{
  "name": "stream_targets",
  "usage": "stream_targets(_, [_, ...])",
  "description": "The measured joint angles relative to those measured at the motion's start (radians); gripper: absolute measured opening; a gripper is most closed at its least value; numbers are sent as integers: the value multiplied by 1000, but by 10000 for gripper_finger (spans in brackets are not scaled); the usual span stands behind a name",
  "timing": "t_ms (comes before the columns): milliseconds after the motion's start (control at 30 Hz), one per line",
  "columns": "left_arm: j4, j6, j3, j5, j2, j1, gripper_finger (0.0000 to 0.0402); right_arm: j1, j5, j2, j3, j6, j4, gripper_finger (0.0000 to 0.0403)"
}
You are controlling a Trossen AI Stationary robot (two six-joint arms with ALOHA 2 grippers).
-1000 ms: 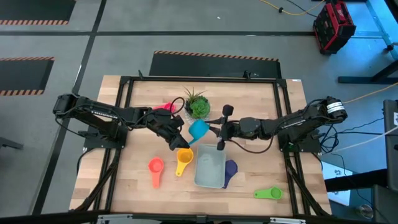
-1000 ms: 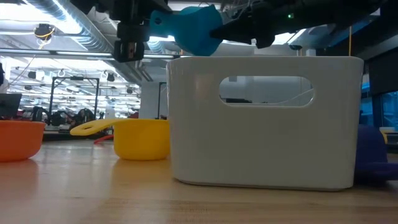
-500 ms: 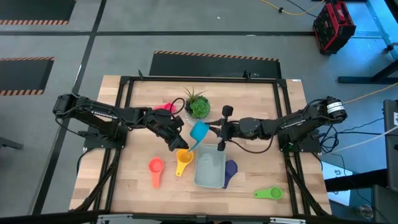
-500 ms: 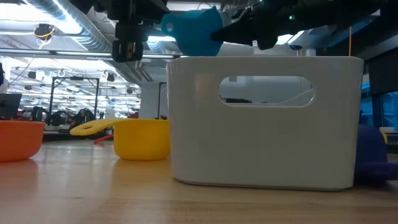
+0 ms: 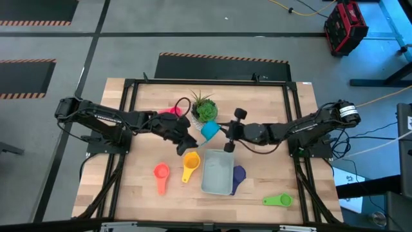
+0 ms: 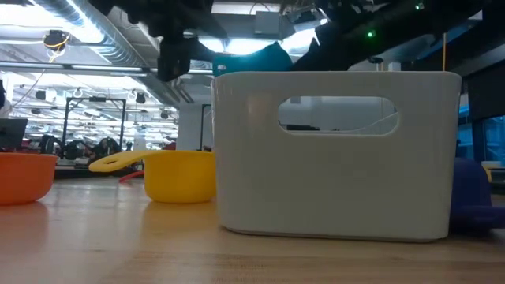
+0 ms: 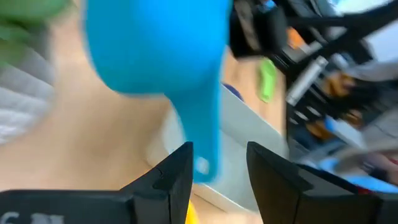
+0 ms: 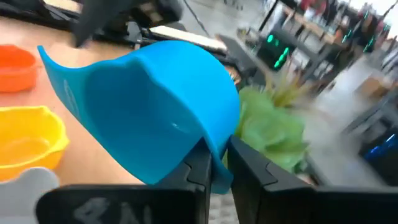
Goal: Nest measuring cups in basket
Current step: Adjust the light blue measuring cup
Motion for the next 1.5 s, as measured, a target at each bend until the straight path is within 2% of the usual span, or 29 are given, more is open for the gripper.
stream_targets(167, [1, 100, 0, -141, 0, -26, 143, -38, -85, 0, 0, 206, -53, 42])
stream_targets(267, [2, 150, 0, -186, 0, -46, 143, -71, -164, 0, 0, 277, -60, 42])
stream_targets(400, [1, 170, 0, -220, 0, -70, 141, -102, -180, 0, 0, 329, -73, 42])
stream_targets(767, [2, 171, 0, -259, 57, -89, 140, -111, -212, 0, 0, 370, -65, 42])
stream_targets(933, [10, 177, 0, -327, 81, -89, 140, -112, -210, 0, 0, 362, -65, 42])
stream_targets(1233, [67, 179, 0, -376, 82, -93, 139, -111, -198, 0, 0, 389, -66, 42])
stream_targets(1500, [68, 179, 0, -410, 82, -94, 108, -111, -191, 0, 1, 389, -65, 42])
